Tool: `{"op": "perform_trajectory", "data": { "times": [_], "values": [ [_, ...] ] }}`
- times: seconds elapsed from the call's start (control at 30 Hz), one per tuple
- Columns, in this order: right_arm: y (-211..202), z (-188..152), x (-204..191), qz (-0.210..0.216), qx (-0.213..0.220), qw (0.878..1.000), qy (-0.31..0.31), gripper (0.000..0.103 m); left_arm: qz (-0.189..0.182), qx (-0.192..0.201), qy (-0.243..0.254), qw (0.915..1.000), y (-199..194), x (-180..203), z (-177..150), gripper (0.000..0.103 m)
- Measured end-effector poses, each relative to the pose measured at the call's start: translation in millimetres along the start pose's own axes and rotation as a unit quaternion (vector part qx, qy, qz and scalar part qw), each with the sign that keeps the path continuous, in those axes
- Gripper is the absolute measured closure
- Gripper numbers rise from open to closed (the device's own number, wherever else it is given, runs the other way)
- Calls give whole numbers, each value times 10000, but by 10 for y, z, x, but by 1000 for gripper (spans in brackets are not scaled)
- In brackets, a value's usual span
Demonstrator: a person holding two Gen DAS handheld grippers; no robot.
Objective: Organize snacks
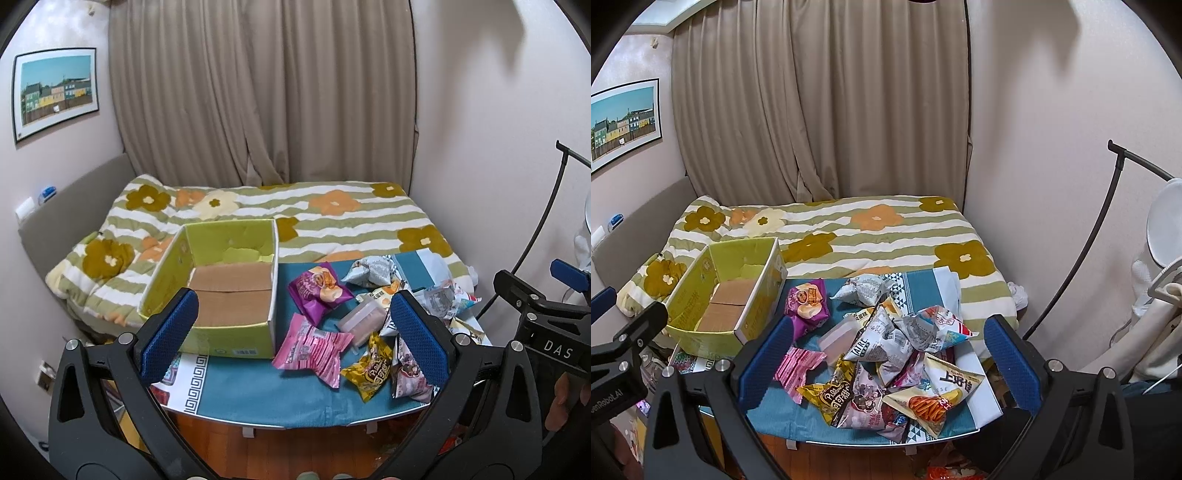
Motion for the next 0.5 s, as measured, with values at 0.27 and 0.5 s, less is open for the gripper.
{"op": "perform_trajectory", "data": {
  "times": [0.27, 0.5],
  "values": [
    [13, 25, -8, 8, -26, 10000, -8, 0, -19, 15, -5, 10000, -3, 4, -6, 0],
    [19, 31, -5, 11, -30, 10000, -3, 0, -98, 16, -41, 9999, 45, 19, 13, 0]
  ]
}}
Point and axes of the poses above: each gripper's, at about its wrist camera, not at the fingertips, and y roughly the way its jaws point, x to its right, z to its top, the point moved 2 cm from there along y, roughly the way its jaws point
